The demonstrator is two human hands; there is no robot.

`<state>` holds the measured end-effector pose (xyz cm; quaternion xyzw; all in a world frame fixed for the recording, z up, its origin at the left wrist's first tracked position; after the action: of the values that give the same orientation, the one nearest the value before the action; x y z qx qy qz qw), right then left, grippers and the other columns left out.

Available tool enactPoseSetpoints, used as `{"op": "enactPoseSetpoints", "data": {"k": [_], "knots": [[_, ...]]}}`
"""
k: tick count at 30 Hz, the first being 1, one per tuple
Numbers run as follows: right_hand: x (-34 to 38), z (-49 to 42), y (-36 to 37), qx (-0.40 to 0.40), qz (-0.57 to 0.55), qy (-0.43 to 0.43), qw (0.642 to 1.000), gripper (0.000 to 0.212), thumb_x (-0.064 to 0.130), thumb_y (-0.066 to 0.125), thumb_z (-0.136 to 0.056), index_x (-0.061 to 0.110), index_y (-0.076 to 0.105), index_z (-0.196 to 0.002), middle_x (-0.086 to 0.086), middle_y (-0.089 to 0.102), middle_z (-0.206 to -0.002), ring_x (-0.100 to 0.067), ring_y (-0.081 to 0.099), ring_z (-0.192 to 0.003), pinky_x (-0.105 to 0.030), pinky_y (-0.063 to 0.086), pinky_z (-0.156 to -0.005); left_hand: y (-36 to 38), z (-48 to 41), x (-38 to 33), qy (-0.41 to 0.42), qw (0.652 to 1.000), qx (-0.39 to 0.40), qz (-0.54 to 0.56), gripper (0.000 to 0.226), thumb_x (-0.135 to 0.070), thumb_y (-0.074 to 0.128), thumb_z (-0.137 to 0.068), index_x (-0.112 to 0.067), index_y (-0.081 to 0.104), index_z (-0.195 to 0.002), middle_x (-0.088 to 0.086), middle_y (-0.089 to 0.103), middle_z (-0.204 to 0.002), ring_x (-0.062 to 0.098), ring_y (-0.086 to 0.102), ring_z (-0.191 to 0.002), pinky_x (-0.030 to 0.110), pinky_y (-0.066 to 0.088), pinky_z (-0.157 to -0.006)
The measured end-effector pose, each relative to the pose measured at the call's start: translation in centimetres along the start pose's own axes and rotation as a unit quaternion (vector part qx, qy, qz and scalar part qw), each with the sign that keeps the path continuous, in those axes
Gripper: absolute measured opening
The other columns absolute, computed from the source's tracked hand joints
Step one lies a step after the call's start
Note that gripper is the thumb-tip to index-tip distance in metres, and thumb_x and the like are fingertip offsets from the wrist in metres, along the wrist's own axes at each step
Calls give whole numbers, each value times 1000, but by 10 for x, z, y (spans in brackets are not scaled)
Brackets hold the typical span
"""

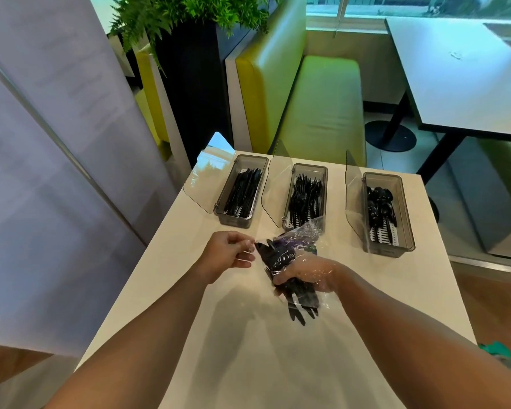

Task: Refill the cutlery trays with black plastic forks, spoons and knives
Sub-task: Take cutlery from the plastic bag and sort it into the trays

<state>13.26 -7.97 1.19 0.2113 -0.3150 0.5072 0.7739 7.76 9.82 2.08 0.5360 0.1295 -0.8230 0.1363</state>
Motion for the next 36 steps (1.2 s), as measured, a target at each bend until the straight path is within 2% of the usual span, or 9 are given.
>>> {"op": "enactPoseSetpoints", "data": {"k": [2,11,15,18,21,26,29,31,36], "knots": [[-3,0,1,12,-8,2,1000,30,2,73,-85,-7,63,-112,-23,74,-104,-33,72,-93,-54,53,-100,-2,2,0,1,1000,10,7,13,-1,61,-97,-4,72,-101,14,73,-88,23,73,-75,33,62,-65],[1,-3,-6,-54,-55,-26,997,42,13,85,-78,6,63,-114,-19,75,-109,-34,73,-102,-46,58,-92,-13,-3,9,-27,994,-57,-87,12,8,57,-96,2,66,-97,17,65,-84,19,63,-62,29,61,-59],[-2,-5,-10,-76,-21,-39,996,94,44,100,-50,10,60,-128,-13,73,-117,-31,70,-110,-51,52,-102,-19,-3,19,-44,992,-70,-97,12,9,56,-96,3,66,-96,17,64,-82,19,61,-60,33,63,-62],[-2,-8,-13,-91,-19,-56,994,75,38,96,-62,12,59,-121,-8,69,-121,-26,64,-116,-45,47,-108,-22,-4,24,-55,990,-73,-108,10,8,57,-95,4,66,-97,16,65,-81,19,62,-60,39,63,-69],[-2,-10,-14,-94,-19,-71,993,99,45,99,-51,15,55,-134,-5,66,-130,-24,61,-121,-46,45,-110,-23,-4,25,-57,987,-70,-131,10,6,57,-95,5,67,-99,15,65,-80,18,63,-59,38,63,-67],[19,6,-13,-81,-1,-105,991,47,15,82,-82,8,62,-124,-13,69,-119,-28,66,-109,-44,50,-103,-32,-1,36,-79,976,-76,-188,15,9,51,-94,5,66,-95,12,63,-73,19,61,-57,34,61,-60],[30,12,-21,-79,-53,-123,988,26,-3,69,-88,-9,57,-111,-22,67,-101,-26,66,-77,-38,56,-76,-42,1,51,-115,963,-73,-231,25,12,44,-90,0,67,-88,13,65,-71,21,60,-57,37,59,-62],[42,19,-26,-84,-99,-144,981,8,-8,61,-91,-5,56,-97,-15,61,-75,-21,59,-62,-35,53,-65,-45,3,60,-144,951,-50,-267,26,11,46,-89,-3,68,-86,14,69,-74,22,62,-59,37,60,-63],[74,35,-42,-109,-153,-177,966,8,4,63,-96,5,57,-90,-9,54,-67,-22,55,-59,-32,53,-61,-42,23,74,-236,890,91,-379,18,-1,61,-89,-13,74,-91,8,75,-84,17,71,-68,28,57,-58]]}}
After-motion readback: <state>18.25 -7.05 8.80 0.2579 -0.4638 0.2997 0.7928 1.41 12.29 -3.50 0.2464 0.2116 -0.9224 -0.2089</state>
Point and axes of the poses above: each hand's wrist, its own z-axis away from the middle knuckle, its own y-axis out of the palm, x = y × z, the point moved 8 cm from there along -z, towards the middle knuckle
